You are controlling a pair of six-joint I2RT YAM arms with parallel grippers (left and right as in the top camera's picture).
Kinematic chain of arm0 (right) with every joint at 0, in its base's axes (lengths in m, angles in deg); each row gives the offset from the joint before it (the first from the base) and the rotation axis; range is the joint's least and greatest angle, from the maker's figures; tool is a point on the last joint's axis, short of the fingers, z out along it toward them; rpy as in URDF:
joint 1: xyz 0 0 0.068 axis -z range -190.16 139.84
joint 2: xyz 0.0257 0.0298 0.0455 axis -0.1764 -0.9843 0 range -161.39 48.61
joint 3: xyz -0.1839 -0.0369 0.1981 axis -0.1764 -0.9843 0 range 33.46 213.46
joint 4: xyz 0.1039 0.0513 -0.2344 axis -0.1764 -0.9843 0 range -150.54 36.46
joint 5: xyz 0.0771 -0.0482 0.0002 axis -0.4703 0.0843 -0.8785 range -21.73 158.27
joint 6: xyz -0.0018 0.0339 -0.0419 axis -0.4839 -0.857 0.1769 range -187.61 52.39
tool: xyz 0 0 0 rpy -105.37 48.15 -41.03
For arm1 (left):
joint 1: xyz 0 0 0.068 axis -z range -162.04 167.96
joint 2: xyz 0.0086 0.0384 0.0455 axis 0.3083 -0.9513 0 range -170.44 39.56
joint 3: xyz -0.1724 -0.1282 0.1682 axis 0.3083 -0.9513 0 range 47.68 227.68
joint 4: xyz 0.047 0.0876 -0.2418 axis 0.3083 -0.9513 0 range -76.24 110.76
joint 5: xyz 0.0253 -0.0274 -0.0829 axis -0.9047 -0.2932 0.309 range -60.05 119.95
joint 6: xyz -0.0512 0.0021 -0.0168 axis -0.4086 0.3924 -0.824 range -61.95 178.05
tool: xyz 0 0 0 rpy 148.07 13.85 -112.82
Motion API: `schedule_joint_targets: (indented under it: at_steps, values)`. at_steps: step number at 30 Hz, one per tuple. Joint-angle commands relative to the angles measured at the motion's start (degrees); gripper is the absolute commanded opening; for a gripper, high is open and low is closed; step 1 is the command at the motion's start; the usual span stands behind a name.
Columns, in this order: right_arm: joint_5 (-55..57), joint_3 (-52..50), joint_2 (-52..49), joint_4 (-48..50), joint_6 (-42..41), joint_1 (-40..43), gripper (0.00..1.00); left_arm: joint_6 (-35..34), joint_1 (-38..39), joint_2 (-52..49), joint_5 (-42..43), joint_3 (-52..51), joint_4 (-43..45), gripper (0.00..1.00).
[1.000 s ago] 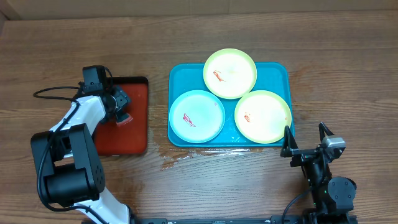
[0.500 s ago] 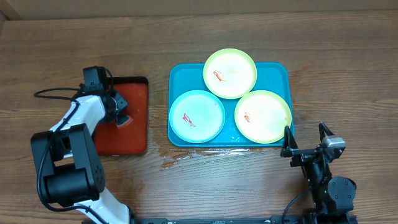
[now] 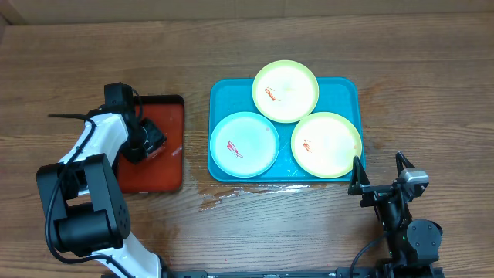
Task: Clean dirty plates on tray and stack at the side
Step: 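Grasp the green sponge with the left gripper and lift it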
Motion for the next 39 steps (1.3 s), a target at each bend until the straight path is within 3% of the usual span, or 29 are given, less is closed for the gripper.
schedule_joint_targets:
  at_steps: [1,3,5,6,8,9,16,17,18,21,25,26,36,39]
  values:
    - [0.35,-0.61,0.46,0.2,0.13,0.09,1.0,0.11,0.37,-1.01,0.94,0.76,0.7,0.16]
    - [0.33,-0.61,0.46,0.2,0.13,0.09,1.0,0.11,0.37,-1.01,0.94,0.76,1.01,0.04]
    - [0.35,-0.61,0.46,0.17,0.13,0.09,1.0,0.11,0.35,-1.01,0.9,0.76,1.03,0.05]
    - [0.35,-0.61,0.46,0.17,0.13,0.09,1.0,0.13,0.35,-1.01,0.33,0.76,1.05,0.17]
    - [0.35,-0.61,0.46,0.17,0.13,0.09,1.0,0.11,0.35,-1.01,-1.64,0.79,1.09,0.9]
    - [0.35,-0.61,0.46,0.17,0.13,0.09,1.0,0.13,0.35,-1.01,-2.56,0.79,1.14,1.0]
    - [0.35,-0.61,0.46,0.17,0.13,0.09,1.0,0.11,0.33,-1.01,-5.16,0.76,3.58,1.0]
    - [0.35,-0.61,0.46,0.17,0.13,0.09,1.0,0.11,0.33,-1.01,-5.14,0.76,3.98,0.93]
    - [0.35,-0.61,0.46,0.2,0.13,0.09,1.0,0.11,0.33,-1.01,-5.09,0.76,4.22,0.77]
    - [0.35,-0.61,0.46,0.17,0.13,0.09,1.0,0.11,0.33,-1.01,-4.76,0.87,4.55,0.46]
    - [0.35,-0.61,0.46,0.17,0.13,0.09,1.0,0.11,0.33,-0.98,-4.39,2.34,2.43,0.09]
    - [0.35,-0.61,0.46,0.17,0.13,0.09,1.0,0.09,0.33,-0.96,-4.22,3.19,1.18,0.04]
    - [0.35,-0.61,0.46,0.17,0.13,0.09,1.0,0.11,0.26,-0.9,-3.98,23.43,-22.16,0.04]
    - [0.35,-0.61,0.46,0.17,0.13,0.09,1.0,0.09,0.44,-0.9,-2.95,26.34,-24.92,0.04]
